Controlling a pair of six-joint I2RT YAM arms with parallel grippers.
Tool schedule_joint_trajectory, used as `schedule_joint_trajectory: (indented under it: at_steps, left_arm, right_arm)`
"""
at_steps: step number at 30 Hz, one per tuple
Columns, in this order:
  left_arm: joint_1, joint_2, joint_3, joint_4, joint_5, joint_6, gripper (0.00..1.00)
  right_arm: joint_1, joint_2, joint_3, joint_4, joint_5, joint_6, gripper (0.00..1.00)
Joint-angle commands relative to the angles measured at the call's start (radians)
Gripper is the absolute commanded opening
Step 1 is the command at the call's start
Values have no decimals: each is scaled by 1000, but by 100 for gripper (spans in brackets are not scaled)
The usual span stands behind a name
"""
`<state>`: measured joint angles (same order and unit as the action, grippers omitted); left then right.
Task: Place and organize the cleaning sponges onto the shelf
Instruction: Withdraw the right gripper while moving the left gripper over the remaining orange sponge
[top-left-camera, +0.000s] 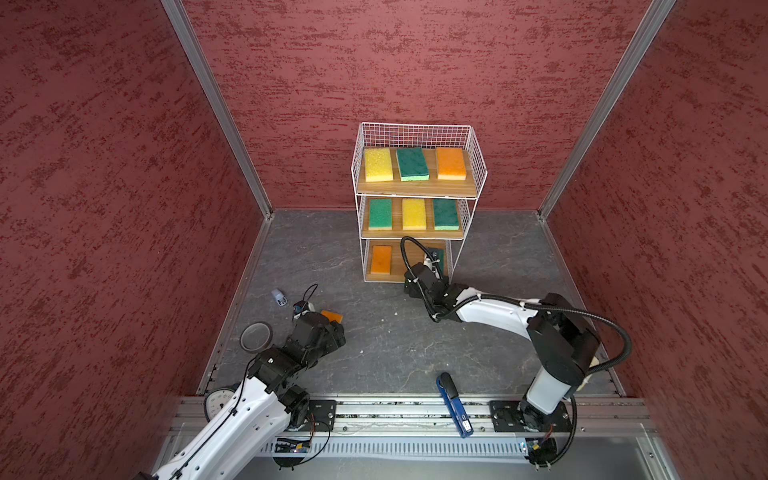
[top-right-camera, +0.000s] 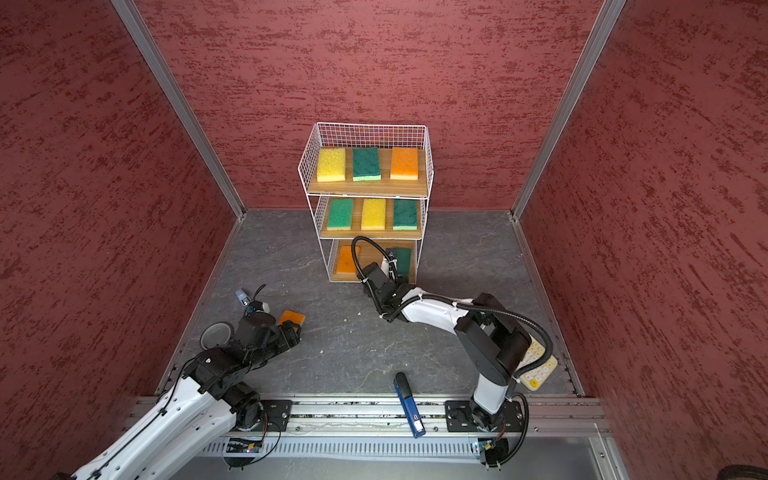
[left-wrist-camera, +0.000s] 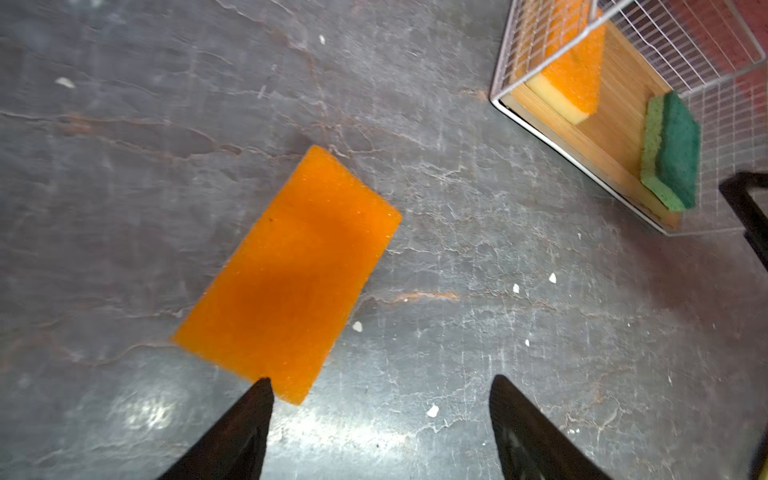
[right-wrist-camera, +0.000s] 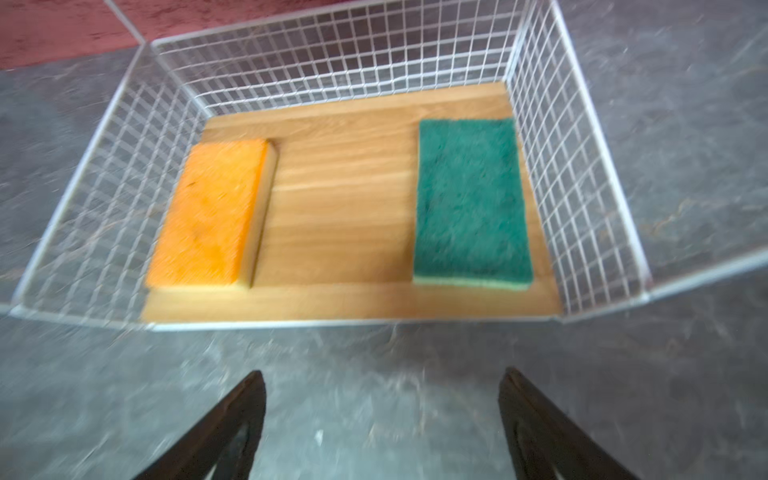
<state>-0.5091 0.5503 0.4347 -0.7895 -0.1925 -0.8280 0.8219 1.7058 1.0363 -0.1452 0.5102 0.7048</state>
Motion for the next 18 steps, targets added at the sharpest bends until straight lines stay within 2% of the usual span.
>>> schedule_joint_trajectory:
  at_steps: [1,5,12,18]
  left_arm:
    - [34,-9,58,-106,-54,-67,82]
    - [129,14,100,-155,-49,-65,82]
    - [361,116,123,-59,117,26,79]
    - [442,177,136,-3,151,72,76]
  right_arm:
    - [8,-70,-65,3,-89,66,89]
    - [8,-145,-129,-23,-124,72,89]
    - [8,-355,-245,-104,-165,65,89]
    - [8,-468,-281,-245,-94,60,91]
